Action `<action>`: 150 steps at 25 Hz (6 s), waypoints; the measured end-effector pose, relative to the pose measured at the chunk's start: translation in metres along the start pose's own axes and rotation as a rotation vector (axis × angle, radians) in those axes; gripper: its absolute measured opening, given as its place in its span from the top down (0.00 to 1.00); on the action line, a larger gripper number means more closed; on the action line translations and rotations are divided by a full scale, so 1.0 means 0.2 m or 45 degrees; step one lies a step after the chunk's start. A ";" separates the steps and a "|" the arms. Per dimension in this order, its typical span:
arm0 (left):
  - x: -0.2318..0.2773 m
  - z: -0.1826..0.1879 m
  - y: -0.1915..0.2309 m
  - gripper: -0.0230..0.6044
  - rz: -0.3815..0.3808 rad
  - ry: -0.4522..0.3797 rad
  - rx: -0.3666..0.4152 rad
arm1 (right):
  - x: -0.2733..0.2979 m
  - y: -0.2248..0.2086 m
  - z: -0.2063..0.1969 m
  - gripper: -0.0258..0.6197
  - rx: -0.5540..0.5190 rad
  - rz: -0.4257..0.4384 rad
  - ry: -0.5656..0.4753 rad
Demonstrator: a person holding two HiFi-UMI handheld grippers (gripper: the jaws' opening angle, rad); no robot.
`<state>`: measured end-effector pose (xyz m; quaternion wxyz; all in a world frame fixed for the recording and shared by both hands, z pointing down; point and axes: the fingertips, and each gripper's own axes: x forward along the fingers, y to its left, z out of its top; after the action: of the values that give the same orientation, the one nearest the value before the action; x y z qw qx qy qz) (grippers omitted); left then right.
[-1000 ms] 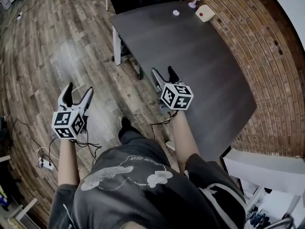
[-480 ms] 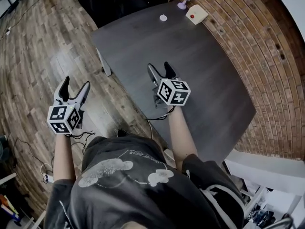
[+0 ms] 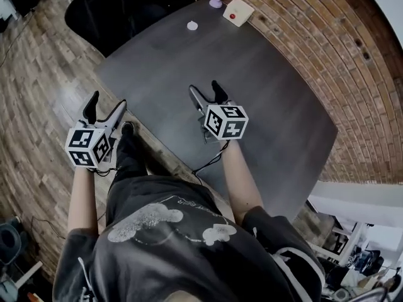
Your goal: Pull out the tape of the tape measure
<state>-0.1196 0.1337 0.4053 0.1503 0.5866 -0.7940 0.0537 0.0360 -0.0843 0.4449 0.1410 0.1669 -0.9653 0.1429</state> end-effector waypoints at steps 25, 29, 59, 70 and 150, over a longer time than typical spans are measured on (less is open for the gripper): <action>1.70 0.50 0.52 0.36 -0.643 0.117 0.196 | 1.02 -0.55 0.37 0.46 0.068 -0.485 0.070; 1.83 0.52 0.52 0.36 -0.692 0.132 0.185 | 1.12 -0.60 0.39 0.46 0.098 -0.521 0.101; 2.38 0.24 0.48 0.36 -0.787 0.266 0.168 | 1.83 -1.00 0.09 0.46 0.053 -0.495 0.493; 2.41 0.18 0.48 0.36 -0.775 0.303 0.129 | 1.90 -1.06 0.06 0.48 0.017 -0.477 0.517; 1.13 0.47 -0.76 0.63 -1.545 -0.032 0.719 | 0.25 0.03 0.44 0.60 -0.639 0.129 0.456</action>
<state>-0.0524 -0.1443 0.3699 -0.0148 0.9466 -0.2805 0.1585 -0.0308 -0.1218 0.3794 0.3382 0.0507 -0.9374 -0.0659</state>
